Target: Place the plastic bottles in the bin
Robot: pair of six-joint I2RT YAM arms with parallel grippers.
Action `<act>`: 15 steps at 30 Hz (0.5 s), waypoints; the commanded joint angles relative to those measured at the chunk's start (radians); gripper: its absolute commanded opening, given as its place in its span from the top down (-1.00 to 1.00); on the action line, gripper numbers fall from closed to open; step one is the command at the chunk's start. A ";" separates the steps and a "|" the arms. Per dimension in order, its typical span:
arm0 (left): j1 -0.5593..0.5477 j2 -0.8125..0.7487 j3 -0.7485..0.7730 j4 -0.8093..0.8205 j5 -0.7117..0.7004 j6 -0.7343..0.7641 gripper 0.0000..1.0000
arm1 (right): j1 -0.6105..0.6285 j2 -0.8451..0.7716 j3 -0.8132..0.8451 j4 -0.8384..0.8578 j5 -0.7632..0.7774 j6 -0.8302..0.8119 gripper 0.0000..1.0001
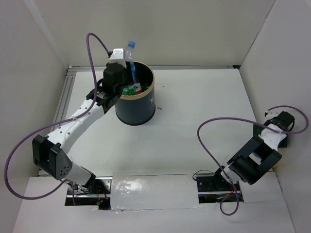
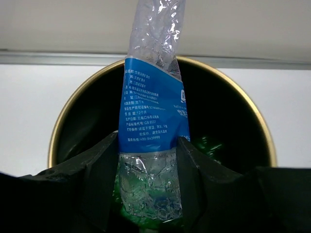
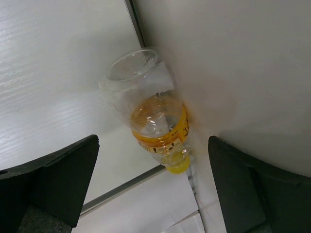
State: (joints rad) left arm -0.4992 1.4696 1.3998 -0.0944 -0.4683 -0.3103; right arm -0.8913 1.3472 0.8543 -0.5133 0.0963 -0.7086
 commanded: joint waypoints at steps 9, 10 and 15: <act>-0.018 -0.066 -0.028 -0.166 -0.069 0.023 -0.99 | -0.009 0.096 -0.075 0.166 0.060 -0.041 -1.00; -0.018 -0.077 -0.010 -0.166 -0.069 0.023 -0.99 | -0.009 0.111 -0.087 0.177 0.060 -0.042 -1.00; -0.117 -0.184 0.056 -0.139 -0.079 0.077 -0.99 | -0.009 0.168 -0.097 0.208 0.045 -0.063 -0.97</act>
State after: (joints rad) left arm -0.5617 1.3930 1.3792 -0.2974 -0.5232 -0.2852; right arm -0.8909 1.4914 0.7719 -0.3759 0.1360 -0.7551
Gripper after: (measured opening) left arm 0.995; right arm 0.990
